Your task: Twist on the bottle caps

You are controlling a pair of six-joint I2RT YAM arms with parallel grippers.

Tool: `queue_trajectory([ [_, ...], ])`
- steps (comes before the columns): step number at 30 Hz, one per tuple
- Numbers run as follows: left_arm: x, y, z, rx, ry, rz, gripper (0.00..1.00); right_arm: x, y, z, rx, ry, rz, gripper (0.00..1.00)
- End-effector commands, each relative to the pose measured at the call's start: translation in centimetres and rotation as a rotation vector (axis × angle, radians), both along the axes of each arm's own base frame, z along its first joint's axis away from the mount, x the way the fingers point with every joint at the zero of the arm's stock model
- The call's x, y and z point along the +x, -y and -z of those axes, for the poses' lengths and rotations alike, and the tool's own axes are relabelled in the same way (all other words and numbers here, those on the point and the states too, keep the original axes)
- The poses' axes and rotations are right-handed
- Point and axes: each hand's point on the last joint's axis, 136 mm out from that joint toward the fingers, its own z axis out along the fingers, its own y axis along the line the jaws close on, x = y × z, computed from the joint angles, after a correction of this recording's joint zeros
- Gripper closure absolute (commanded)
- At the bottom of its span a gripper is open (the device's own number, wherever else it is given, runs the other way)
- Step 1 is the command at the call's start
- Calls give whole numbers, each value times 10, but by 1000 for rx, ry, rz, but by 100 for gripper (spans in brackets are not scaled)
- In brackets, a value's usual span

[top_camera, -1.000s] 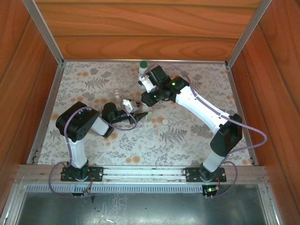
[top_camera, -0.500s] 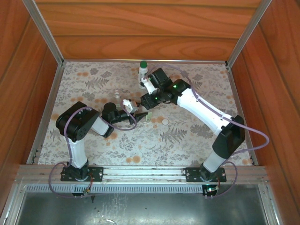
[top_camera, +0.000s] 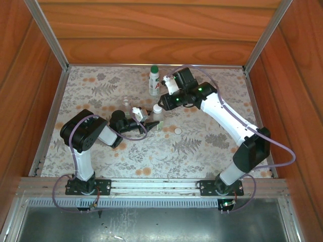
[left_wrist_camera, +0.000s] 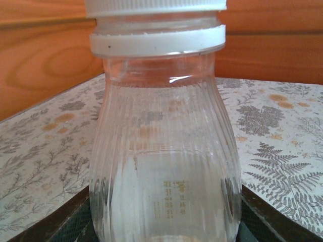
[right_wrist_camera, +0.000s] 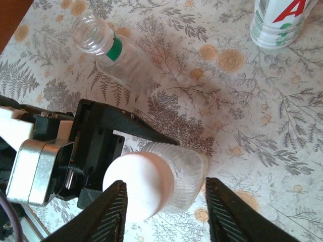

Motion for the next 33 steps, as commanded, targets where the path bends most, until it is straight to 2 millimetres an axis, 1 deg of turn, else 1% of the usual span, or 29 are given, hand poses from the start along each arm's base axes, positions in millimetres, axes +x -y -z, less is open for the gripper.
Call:
queue_trajectory([
  [1,-13,3,18,36,-65,52,41,-8,-8,6,48,-69,-45,58],
  [6,-21,4,17,35,-59,88,42,-8,-6,14,55,-94,-49,63],
  [10,-23,5,15,32,-57,95,41,-12,-6,19,63,-115,-59,68],
  [16,-20,4,15,31,-65,78,41,-25,-7,25,83,-180,-89,78],
  [21,-16,4,15,31,-68,59,41,-43,-8,28,119,-244,-108,85],
  [27,-13,3,15,32,-72,42,42,-64,-11,17,193,-260,-137,86],
  [31,-13,2,14,31,-70,40,42,-69,-10,8,201,-228,-151,84],
  [33,-14,1,12,30,-65,39,42,-66,-5,2,189,-188,-138,82],
])
